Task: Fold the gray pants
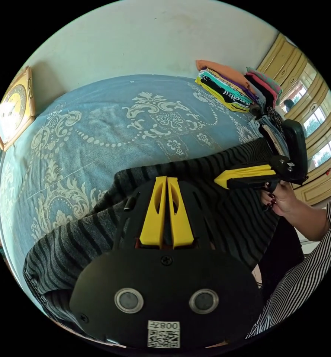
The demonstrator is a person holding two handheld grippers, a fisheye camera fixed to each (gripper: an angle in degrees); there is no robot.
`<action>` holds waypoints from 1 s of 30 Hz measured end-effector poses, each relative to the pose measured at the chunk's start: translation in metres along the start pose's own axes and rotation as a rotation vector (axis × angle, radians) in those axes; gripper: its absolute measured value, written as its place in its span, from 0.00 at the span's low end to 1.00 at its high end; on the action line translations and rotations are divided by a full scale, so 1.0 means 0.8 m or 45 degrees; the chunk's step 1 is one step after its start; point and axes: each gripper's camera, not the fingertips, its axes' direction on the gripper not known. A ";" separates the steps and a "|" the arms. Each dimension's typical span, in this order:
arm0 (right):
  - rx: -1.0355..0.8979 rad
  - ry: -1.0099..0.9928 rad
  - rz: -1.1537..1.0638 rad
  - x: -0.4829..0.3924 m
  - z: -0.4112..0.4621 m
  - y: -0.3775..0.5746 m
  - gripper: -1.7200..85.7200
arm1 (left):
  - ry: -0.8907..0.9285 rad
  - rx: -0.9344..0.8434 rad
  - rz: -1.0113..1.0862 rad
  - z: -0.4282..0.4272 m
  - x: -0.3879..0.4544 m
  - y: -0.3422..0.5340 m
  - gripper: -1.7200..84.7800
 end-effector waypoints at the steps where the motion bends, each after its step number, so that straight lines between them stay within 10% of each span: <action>1: 0.000 -0.015 0.006 0.003 0.004 0.007 0.02 | -0.012 -0.036 0.026 0.005 0.006 0.000 0.02; 30: 0.073 0.169 0.156 0.034 -0.041 0.087 0.02 | -0.020 0.033 -0.129 -0.016 0.012 0.040 0.02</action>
